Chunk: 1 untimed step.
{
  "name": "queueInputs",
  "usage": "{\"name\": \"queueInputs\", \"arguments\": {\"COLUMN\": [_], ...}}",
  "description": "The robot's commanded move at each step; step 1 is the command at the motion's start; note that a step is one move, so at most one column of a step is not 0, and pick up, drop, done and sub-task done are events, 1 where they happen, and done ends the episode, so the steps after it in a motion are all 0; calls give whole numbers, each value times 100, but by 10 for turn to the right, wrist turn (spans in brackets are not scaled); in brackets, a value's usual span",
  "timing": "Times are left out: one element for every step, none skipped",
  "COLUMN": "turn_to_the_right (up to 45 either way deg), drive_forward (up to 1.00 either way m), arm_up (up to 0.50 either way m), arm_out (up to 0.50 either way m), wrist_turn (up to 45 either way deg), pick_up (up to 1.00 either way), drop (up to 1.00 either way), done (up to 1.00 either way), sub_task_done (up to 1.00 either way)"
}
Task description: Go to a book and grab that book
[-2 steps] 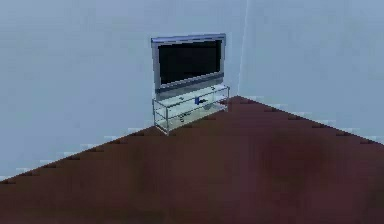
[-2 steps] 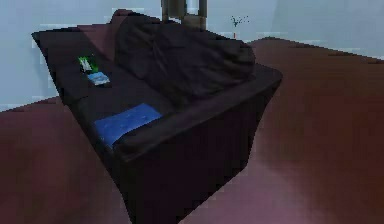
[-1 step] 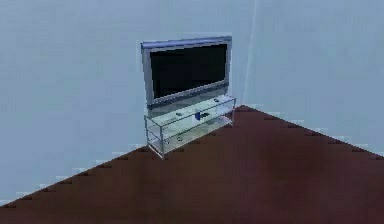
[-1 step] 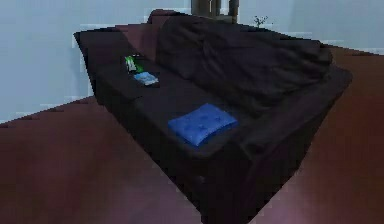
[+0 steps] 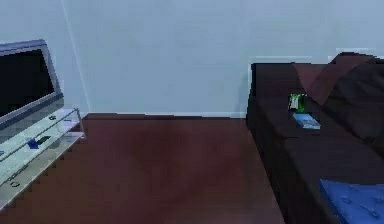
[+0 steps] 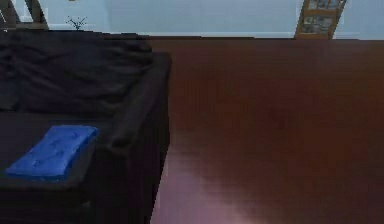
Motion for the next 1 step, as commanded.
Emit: {"name": "queueInputs", "arguments": {"turn_to_the_right": [30], "drive_forward": [0], "arm_up": [0], "arm_out": [0], "wrist_turn": [0], "pick_up": [0], "drop": [0], "done": [0], "sub_task_done": [0]}}
